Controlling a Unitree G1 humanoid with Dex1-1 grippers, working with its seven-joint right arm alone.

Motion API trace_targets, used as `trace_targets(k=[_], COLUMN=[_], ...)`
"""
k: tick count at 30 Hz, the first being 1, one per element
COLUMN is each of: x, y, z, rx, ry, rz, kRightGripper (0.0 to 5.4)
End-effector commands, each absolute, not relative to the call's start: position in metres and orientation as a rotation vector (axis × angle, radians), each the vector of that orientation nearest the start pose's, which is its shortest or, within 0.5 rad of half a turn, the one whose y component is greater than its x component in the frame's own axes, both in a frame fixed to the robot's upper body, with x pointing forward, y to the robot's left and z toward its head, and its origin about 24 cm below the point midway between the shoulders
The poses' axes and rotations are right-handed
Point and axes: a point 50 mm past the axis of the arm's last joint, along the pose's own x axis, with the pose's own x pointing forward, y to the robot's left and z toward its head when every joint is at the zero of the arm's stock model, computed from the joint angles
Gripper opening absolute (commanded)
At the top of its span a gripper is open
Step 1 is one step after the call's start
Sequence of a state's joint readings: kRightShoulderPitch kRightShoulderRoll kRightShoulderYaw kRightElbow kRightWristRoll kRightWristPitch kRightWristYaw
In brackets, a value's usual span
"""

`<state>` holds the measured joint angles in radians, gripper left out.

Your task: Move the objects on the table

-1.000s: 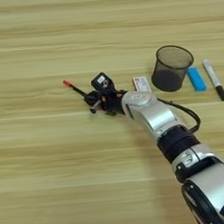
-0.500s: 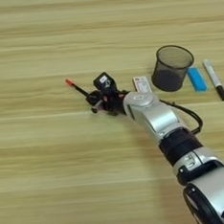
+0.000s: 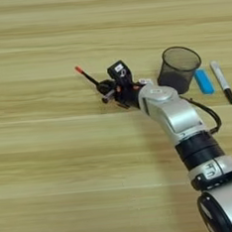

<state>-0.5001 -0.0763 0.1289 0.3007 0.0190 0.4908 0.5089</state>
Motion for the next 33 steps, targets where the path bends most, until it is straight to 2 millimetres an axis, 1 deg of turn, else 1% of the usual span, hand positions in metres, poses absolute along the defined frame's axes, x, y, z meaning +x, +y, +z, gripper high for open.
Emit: trace_targets(k=[1, 3, 7, 12, 16, 21, 24, 33], x=[0.335, 0.335, 0.333, 0.332, 0.33, 0.327, 0.328, 0.33], y=[-0.081, -0.082, -0.089, -0.106, -0.116, -0.128, -0.136, -0.173], z=[0.103, 0.105, 0.122, 0.147, 0.158, 0.169, 0.172, 0.183], rx=[-0.114, -0.111, -0.098, -0.074, -0.059, -0.048, -0.039, -0.008], ry=[0.196, 0.188, 0.128, 0.044, 0.007, -0.029, -0.034, -0.071], rz=[0.686, 0.684, 0.667, 0.613, 0.584, 0.544, 0.518, 0.395], kRightGripper=[0.53, 0.53, 0.53, 0.53, 0.53, 0.53, 0.53, 0.53])
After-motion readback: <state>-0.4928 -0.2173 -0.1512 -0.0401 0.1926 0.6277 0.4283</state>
